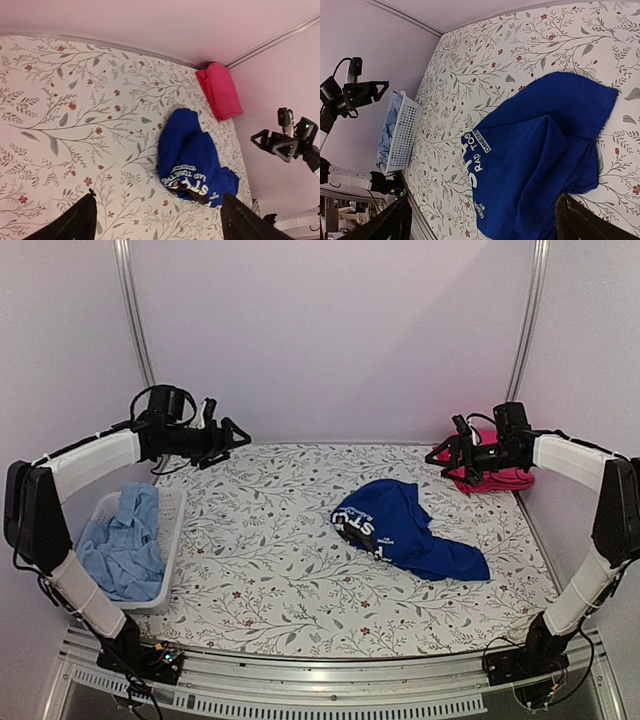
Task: Fold and stack the mixed laundry pile
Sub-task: Place the crumpled T-shirt at the center of the board, then pick up the crumpled T-shirt from the center of the board.
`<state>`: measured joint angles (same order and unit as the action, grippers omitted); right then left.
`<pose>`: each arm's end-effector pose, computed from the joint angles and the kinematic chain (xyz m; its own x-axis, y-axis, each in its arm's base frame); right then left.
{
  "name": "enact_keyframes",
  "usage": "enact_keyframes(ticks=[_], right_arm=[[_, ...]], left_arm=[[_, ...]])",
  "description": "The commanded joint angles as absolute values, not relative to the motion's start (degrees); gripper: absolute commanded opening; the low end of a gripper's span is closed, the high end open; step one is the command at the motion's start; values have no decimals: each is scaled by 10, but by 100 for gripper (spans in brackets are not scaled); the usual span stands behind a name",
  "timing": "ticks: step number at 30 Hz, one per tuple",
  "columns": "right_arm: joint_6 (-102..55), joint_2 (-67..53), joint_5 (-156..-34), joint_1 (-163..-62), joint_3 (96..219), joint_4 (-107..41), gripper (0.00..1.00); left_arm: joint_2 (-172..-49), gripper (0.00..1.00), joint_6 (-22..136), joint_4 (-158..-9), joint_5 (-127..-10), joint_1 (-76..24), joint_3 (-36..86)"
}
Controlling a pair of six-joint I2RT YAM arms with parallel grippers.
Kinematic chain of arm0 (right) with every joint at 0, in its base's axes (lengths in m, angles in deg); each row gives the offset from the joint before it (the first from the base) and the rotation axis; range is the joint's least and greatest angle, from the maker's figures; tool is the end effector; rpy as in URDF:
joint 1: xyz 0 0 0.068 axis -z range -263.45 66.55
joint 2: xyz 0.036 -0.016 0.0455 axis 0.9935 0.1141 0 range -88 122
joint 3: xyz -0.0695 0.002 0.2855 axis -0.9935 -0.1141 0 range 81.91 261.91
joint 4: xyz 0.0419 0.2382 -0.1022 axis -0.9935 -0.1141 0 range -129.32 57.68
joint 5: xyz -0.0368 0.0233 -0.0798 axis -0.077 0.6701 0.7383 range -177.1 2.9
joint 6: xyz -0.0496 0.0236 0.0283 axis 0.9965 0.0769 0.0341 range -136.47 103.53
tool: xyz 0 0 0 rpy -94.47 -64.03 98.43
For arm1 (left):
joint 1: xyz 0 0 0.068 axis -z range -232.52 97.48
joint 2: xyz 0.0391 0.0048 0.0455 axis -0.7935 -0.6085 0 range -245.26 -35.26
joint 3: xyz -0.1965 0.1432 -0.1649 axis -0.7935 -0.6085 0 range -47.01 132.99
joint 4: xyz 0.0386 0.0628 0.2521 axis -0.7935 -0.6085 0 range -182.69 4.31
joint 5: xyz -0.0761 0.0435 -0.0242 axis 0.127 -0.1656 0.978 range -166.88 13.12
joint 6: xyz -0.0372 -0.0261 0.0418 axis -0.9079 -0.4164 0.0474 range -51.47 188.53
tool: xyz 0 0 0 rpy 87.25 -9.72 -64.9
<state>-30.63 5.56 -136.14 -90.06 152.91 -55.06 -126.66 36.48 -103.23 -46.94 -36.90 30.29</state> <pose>0.3552 0.0767 0.2852 -0.8321 0.0649 -0.5509 -0.4122 0.5921 0.6924 0.3577 -0.1240 0.3373 -0.7692 -0.2625 -0.5827 0.2764 0.6853 -0.6737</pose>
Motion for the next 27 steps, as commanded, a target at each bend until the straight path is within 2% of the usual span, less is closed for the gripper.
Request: enact_keyframes(ticks=[1,9,17,19,22,23,24,26,27], right_arm=[[-240,48,-1334,-911,1536,-632,99],[-223,107,-1291,-936,1541,-689,99],[-232,238,-1262,-1004,1629,-725,98],[-240,265,-1256,-1016,1649,-727,94],[-248,301,-1256,-1030,1693,-727,78],[-251,311,-1265,-1036,1715,-729,67],[-255,326,-1273,-1041,1743,-736,47],[-261,359,-1286,-1059,1813,-759,17],[-261,377,-1291,-1071,1854,-774,8]], left_arm=[[-1236,89,394,-1015,-525,-337,249],[-1322,86,447,-1055,-539,-245,289],[-1362,84,437,-1060,-545,-229,332],[-1362,84,437,-1067,-555,-229,336],[-1361,84,437,-1073,-569,-229,331],[-1362,84,435,-1076,-577,-229,329],[-1362,83,432,-1082,-586,-229,326],[-1360,83,422,-1086,-599,-233,319],[-1358,82,415,-1086,-603,-237,315]])
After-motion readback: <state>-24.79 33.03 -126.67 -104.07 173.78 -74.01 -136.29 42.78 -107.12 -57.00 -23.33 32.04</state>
